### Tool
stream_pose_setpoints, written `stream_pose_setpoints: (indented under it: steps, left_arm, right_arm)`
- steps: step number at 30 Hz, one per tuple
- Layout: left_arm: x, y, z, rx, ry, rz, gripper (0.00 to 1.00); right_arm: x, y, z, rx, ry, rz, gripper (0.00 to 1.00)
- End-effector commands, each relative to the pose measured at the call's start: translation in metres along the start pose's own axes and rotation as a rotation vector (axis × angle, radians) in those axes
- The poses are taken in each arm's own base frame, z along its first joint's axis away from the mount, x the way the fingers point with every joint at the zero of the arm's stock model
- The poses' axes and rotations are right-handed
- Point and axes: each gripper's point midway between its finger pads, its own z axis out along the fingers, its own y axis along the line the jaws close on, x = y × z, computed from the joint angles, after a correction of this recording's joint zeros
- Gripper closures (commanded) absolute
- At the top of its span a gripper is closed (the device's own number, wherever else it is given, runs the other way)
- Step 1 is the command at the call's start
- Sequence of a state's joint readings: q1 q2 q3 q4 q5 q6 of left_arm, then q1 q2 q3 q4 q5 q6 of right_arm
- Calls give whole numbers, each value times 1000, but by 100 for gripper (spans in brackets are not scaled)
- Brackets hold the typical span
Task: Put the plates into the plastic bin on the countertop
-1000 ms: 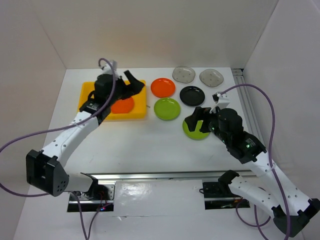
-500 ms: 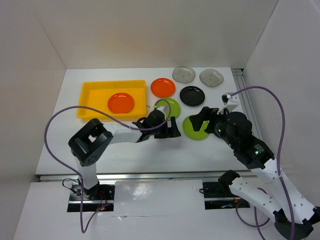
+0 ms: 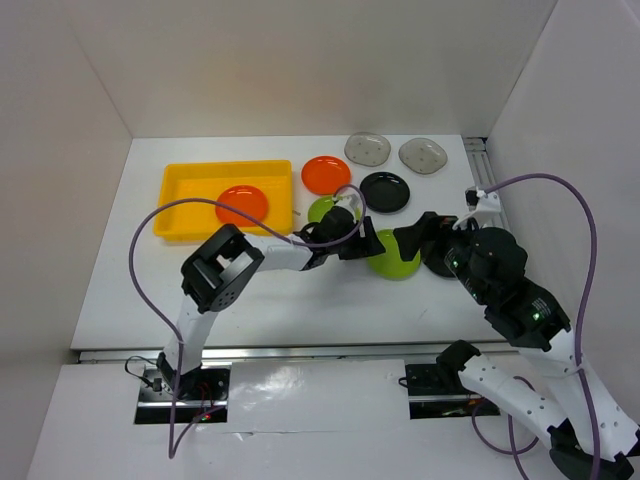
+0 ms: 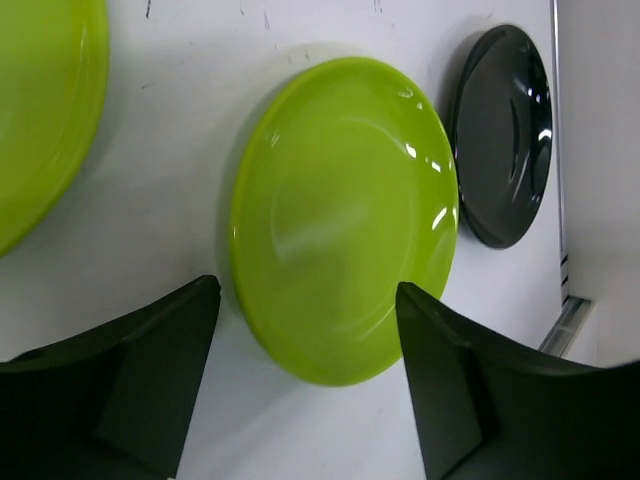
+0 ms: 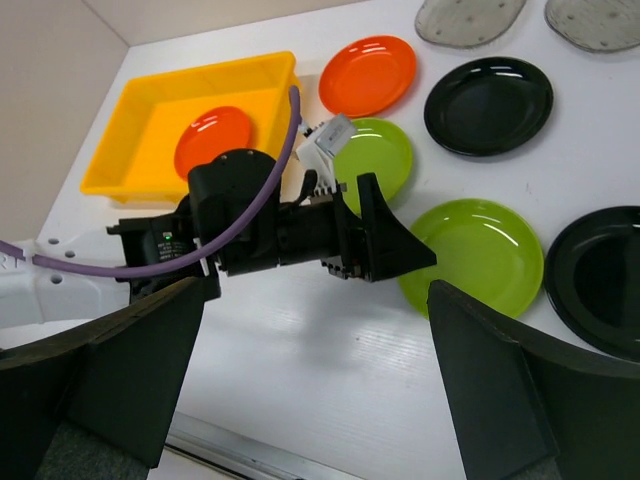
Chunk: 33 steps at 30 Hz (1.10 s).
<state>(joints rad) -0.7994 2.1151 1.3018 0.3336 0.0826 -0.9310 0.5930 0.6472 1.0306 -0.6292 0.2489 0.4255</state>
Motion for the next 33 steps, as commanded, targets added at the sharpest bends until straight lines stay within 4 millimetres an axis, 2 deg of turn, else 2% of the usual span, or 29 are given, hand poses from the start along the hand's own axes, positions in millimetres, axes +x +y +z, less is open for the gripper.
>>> stream_pose_setpoints:
  steps: [1, 2, 6, 7, 8, 9, 10, 13, 14, 16, 17, 18, 19, 20, 21, 23, 24, 25, 26, 28, 29, 31, 32, 33]
  left_arm:
    - [6, 15, 11, -63, 7, -20, 18]
    - [7, 17, 14, -67, 10, -30, 22]
    - [17, 33, 23, -120, 38, -45, 51]
    - [12, 37, 23, -132, 24, -50, 62]
    - [14, 40, 22, -145, 34, -65, 90]
    - [9, 44, 22, -156, 19, -80, 99]
    - [11, 45, 19, -160, 21, -81, 100]
    - [-6, 42, 5, -179, -17, -75, 100]
    - [-23, 33, -9, -171, -53, -68, 100]
    - [-40, 25, -27, -177, -65, -66, 100]
    - [-61, 17, -36, -172, -101, -56, 100]
    - [-82, -1, -54, -145, -136, -47, 100]
    - [-100, -5, -65, -133, -152, -35, 100]
    - [-114, -19, -78, -103, -151, -32, 100]
    - [-141, -26, -100, -85, -200, -35, 100]
    - [-172, -30, -128, -88, -241, -41, 100]
    - [-188, -25, -142, -113, -276, -53, 100]
    - [-213, -4, -160, -161, -324, -87, 100]
    - [-233, 0, -176, -174, -359, -102, 100]
    - [-252, 34, -200, -259, -367, -176, 100]
    - [-276, 73, -217, -314, -406, -232, 100]
    - [-291, 104, -233, -332, -416, -294, 100]
    - [-305, 135, -250, -366, -447, -339, 100]
    - [-300, 159, -248, -397, -432, -372, 100]
  right_arm:
    - [-15, -2, -13, 17, -37, -6, 0]
    - [-15, -2, -13, 17, -37, -6, 0]
    - [-15, -3, -16, 17, -37, -6, 0]
    - [-16, -5, -16, 25, -41, -6, 0]
    - [-16, -5, -16, 25, -41, -6, 0]
    - [-16, -5, -16, 25, -41, -6, 0]
    - [-16, -5, -16, 25, -41, -6, 0]
    - [-16, -5, -16, 25, -41, -6, 0]
    - [-15, -3, -16, 17, -37, -6, 0]
    - [-15, -3, -16, 17, -37, -6, 0]
    - [-15, -3, -16, 17, -37, -6, 0]
    - [-17, -2, -15, 13, -45, -3, 0]
    - [-17, -2, -15, 13, -45, -3, 0]
    - [-16, -1, -16, 5, -41, -4, 0]
    - [-16, 0, -16, 4, -41, 6, 0]
    - [-19, -1, -15, 9, -53, 10, 0]
    - [-16, -3, -14, 13, -45, 8, 0]
    - [-14, -3, -12, 13, -45, 8, 0]
    - [-13, -1, -12, 0, -39, 7, 0]
    - [-7, 0, -9, -9, -26, 5, 0]
    - [-8, 3, -8, -21, -30, 7, 0]
    - [-2, 2, -5, -27, -17, -4, 0]
    - [-3, 5, -5, -42, -20, -2, 0]
    - [1, 4, -3, -36, -9, -5, 0]
